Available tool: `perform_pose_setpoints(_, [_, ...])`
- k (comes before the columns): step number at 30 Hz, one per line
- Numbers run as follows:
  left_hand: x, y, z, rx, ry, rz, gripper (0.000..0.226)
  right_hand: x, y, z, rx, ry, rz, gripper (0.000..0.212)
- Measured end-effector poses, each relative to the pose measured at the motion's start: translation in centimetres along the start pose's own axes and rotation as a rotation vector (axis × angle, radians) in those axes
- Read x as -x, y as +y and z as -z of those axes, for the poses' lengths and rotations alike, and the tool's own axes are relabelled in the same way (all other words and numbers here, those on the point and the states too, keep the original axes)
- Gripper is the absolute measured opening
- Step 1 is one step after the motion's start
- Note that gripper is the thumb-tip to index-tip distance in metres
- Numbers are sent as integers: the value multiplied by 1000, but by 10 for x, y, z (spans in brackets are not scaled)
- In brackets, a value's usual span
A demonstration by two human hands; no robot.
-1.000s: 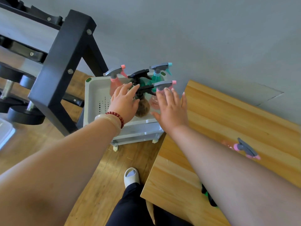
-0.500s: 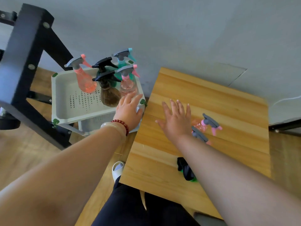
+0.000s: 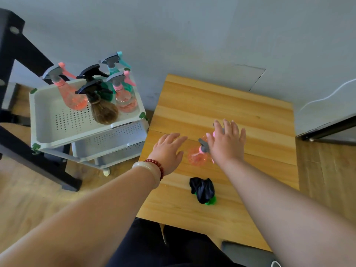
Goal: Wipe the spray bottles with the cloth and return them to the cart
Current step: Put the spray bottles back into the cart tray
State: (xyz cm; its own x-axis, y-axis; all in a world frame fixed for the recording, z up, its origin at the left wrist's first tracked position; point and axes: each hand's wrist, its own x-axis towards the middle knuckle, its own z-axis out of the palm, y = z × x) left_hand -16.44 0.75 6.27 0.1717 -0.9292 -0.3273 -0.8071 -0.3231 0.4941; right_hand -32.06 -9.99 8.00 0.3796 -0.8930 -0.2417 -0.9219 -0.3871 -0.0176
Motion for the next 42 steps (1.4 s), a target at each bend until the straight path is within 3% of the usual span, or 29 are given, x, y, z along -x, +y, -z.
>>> perform_pose_setpoints(11, [-33, 47, -16, 4, -135, -136, 58, -21, 24, -13, -113, -7, -37, 52])
perform_pose_setpoints(16, [-46, 47, -18, -141, -144, -187, 49, -24, 29, -16, -150, -52, -29, 48])
perform_pose_setpoints(23, [-53, 37, -13, -147, -143, -191, 33, -30, 27, -17, -185, -53, -9, 49])
perform_pose_setpoints(32, [-47, 18, 16, 101, 56, -54, 24, -36, 11, -9, -152, -43, 27, 51])
perform_pose_setpoints(42, [-8, -31, 76, 166, 304, 105, 19, -39, -60, 13, -112, -68, 173, 55])
